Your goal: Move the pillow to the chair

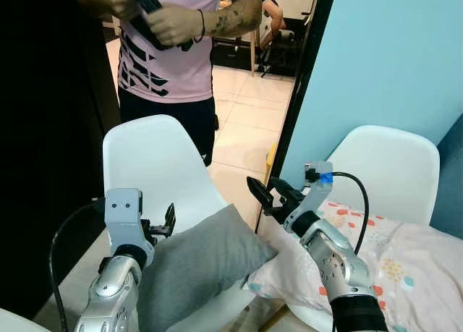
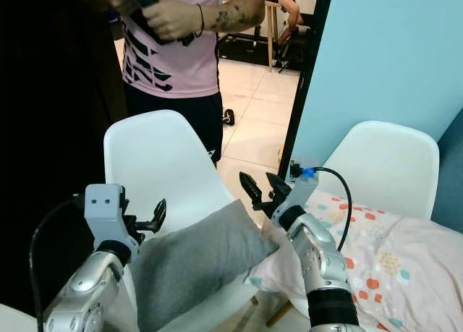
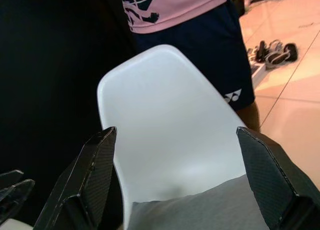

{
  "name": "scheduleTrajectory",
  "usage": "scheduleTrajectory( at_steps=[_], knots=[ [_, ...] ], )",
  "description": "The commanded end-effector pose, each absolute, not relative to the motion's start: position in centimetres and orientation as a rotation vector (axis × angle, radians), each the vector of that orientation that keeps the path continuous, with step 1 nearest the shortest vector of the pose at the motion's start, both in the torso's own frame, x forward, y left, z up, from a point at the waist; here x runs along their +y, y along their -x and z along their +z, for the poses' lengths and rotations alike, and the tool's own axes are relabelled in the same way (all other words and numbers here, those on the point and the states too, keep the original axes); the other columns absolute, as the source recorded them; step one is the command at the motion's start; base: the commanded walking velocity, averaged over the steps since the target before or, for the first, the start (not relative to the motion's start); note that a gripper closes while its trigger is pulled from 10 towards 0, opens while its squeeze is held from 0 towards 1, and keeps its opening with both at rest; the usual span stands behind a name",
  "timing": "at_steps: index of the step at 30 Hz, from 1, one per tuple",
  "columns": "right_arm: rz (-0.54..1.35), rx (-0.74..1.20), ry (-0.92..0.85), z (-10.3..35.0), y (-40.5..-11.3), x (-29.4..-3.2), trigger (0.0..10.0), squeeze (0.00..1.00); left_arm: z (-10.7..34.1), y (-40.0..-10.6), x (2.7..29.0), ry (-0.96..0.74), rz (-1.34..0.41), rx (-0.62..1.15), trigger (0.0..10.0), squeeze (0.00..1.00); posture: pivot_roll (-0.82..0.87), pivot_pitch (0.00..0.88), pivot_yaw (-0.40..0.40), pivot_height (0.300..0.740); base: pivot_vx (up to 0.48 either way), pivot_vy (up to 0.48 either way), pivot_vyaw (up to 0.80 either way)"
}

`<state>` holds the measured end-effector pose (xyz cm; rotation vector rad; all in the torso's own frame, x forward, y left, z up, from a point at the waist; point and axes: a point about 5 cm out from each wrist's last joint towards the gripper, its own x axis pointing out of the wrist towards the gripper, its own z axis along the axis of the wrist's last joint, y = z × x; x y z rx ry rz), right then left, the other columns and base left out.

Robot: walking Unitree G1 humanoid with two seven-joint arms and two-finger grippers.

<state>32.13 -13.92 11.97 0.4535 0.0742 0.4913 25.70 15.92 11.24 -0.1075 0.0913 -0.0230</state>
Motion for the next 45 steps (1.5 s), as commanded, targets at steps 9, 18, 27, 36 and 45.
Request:
scheduleTrajectory(
  at_steps=[9, 18, 27, 36, 45],
  knots=[
    [0.478, 0.068, -0.49, 12.67, -31.95, -14.07, 10.0, 0.0, 10.88, -25.9, 15.9, 0.149, -0.032, 0.113, 10.0, 0.0, 0.01, 0.0, -0.102, 0.74, -0.304, 0.0, 0.0],
    [0.479, 0.07, -0.498, 12.74, -32.0, -14.03, 10.0, 0.0, 10.89, -25.99, 16.02, 0.161, -0.029, 0.11, 10.0, 0.0, 0.01, 0.0, -0.1, 0.74, -0.056, 0.0, 0.0],
    [0.479, 0.075, -0.503, 12.85, -31.98, -13.97, 10.0, 0.0, 10.9, -26.07, 16.07, 0.158, -0.033, 0.114, 10.0, 0.0, 0.01, 0.0, -0.098, 0.74, 0.0, 0.0, 0.0],
    [0.48, 0.075, -0.504, 12.89, -31.99, -13.97, 10.0, 0.0, 10.89, -26.09, 16.03, 0.158, -0.034, 0.114, 10.0, 0.0, 0.01, 0.0, -0.102, 0.74, 0.0, 0.0, 0.0],
    [0.477, 0.078, -0.505, 12.83, -31.92, -14.02, 10.0, 0.0, 10.78, -26.04, 15.95, 0.159, -0.037, 0.117, 10.0, 0.0, 0.01, 0.0, -0.103, 0.74, 0.0, 0.0, 0.0]
  ],
)
